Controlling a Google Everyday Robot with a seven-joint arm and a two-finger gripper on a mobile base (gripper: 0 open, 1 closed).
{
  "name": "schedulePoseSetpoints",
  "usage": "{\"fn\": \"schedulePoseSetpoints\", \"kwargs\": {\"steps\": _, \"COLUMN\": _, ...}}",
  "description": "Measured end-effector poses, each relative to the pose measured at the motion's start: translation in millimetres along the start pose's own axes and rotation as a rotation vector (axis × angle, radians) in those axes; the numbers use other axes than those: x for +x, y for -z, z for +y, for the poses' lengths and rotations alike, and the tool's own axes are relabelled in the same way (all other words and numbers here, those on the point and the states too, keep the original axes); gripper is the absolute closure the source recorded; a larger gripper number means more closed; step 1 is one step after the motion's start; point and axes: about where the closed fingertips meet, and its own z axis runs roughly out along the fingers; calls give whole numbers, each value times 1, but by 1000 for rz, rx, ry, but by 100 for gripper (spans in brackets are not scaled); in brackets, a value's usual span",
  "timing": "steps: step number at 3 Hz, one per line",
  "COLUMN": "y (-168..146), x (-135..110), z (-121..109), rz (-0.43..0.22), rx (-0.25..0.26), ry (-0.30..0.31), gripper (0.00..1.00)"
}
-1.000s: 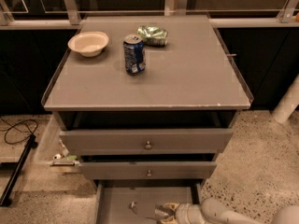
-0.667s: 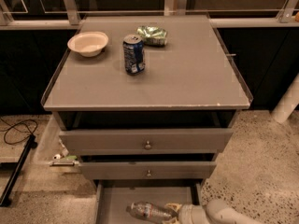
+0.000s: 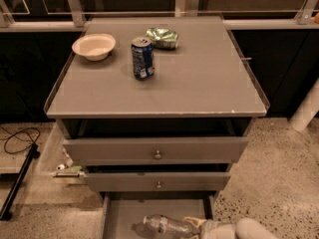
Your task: Pick water bottle from bottom drawer and place on counter
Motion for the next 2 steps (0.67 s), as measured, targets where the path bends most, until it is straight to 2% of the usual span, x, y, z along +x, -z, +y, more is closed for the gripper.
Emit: {"fn": "schedulePoseSetpoints", "kwargs": {"steps": 2, "y": 79, "x": -67, "z": -4, "rz": 44, "rx": 81, "ry": 125, "gripper": 100}}
